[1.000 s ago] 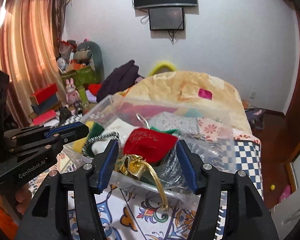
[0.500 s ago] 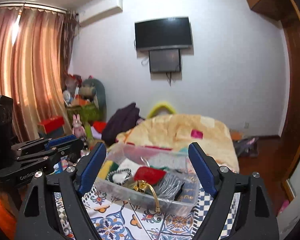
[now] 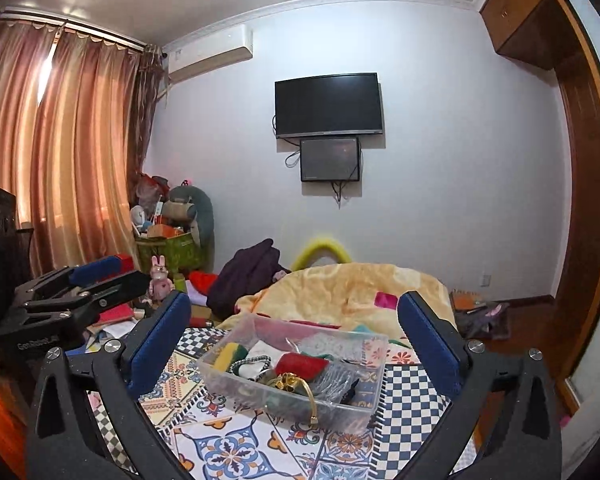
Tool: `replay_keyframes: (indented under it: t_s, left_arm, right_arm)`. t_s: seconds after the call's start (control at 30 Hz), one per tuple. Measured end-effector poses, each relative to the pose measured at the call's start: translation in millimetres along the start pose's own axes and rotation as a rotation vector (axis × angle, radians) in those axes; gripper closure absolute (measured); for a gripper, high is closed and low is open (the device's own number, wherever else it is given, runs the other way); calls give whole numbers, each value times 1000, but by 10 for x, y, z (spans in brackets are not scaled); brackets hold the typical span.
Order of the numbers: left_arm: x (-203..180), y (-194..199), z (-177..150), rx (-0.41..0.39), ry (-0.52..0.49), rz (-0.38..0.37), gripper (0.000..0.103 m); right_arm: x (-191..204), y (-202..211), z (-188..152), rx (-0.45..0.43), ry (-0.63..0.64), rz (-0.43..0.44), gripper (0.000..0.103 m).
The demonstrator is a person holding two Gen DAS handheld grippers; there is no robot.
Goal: Organize soft objects
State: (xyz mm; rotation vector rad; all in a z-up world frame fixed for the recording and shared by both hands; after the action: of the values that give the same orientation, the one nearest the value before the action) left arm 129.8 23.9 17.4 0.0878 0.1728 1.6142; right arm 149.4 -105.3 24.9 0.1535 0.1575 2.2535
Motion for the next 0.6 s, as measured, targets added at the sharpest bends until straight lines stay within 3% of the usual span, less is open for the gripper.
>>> replay_keyframes:
  t_s: [0.3,0.6]
  left_arm:
    - [-26,88,22,-24,-5,21,2]
    - [-19,95,-13,-15,-11,27,0]
  right_arm:
    - [-2,70,-56,-3,-12,10,0]
    - [-2,109,-83,-3,-19,6,0]
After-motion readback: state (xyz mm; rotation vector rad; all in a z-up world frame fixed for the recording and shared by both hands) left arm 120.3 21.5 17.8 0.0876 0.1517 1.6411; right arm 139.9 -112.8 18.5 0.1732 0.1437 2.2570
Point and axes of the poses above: each gripper's, at about its wrist camera, not at the fingertips, and y roughly against the way its jaws point, x to its left, z to its top, the point moved 9 cm from there along -y, roughly the way its jaws point, and after that the axes turned 4 degrees about z, right-handed, at the moved point
